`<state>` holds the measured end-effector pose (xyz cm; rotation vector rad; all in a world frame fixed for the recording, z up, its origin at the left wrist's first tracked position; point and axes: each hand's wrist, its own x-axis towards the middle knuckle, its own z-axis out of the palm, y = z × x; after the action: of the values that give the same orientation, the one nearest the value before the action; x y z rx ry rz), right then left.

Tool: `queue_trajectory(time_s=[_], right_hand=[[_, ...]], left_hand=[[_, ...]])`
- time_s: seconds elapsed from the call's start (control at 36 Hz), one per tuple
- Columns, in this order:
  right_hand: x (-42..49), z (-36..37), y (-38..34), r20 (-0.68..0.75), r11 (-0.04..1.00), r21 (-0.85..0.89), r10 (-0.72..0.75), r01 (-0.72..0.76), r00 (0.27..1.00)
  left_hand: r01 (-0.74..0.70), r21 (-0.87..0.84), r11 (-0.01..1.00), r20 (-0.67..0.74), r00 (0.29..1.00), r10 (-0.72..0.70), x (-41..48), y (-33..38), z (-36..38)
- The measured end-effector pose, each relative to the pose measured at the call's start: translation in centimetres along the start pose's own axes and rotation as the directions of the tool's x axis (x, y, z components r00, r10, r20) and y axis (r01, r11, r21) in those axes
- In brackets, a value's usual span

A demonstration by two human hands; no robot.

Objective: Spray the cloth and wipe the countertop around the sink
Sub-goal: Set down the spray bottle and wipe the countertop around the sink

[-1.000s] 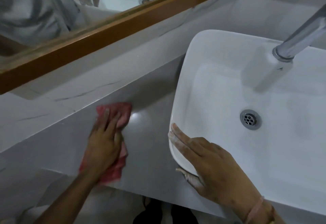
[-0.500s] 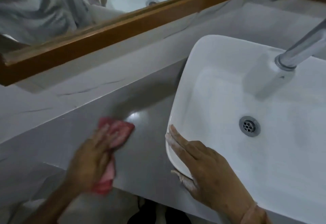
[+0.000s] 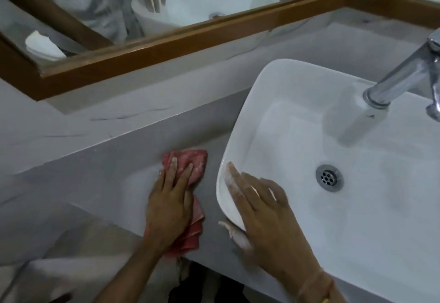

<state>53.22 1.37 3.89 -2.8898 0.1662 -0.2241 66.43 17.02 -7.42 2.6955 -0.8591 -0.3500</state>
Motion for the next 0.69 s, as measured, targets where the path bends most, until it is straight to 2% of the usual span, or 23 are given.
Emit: queue_trajectory(time_s=[0.11,0.19,0.28,0.33,0.39,0.47,0.53,0.69], right_hand=[[-2.5,0.0,-1.0,-0.311,0.998,-0.056,-0.029,0.012,0.95],[-3.8,1.0,-3.9,-0.402,1.0,-0.014,-0.028,0.025,0.915],[-3.4,3.6,-6.2,-0.308,0.991,0.104,0.116,-0.088,0.944],[-2.3,5.8,-7.5,-0.136,0.936,0.18,0.33,-0.304,0.934],[-0.9,8.2,-8.9,0.037,0.845,0.196,0.5,-0.497,0.865],[0.6,10.7,-9.3,0.165,0.732,0.2,0.63,-0.651,0.759],[1.4,11.9,-9.7,0.176,0.702,0.179,0.667,-0.69,0.724],[2.9,12.8,-10.2,0.273,0.607,0.263,0.699,-0.75,0.661]], left_hand=[[0.141,-0.115,0.983,0.07,0.989,-0.133,-0.3,-1.7,-1.3],[0.259,-0.219,0.941,0.032,0.966,-0.258,-0.1,-2.1,-2.8],[0.422,-0.214,0.881,0.018,0.904,-0.428,1.0,-1.8,-3.7],[0.455,-0.177,0.873,0.058,0.89,-0.452,2.0,-1.5,-3.7],[0.495,-0.237,0.836,0.134,0.869,-0.476,3.2,-1.4,-3.7],[0.619,-0.38,0.687,0.227,0.783,-0.579,4.6,-0.7,-3.7],[0.63,-0.464,0.622,0.291,0.772,-0.565,5.4,-0.9,-4.1],[0.596,-0.684,0.421,0.462,0.8,-0.384,6.6,-1.8,-5.3]])
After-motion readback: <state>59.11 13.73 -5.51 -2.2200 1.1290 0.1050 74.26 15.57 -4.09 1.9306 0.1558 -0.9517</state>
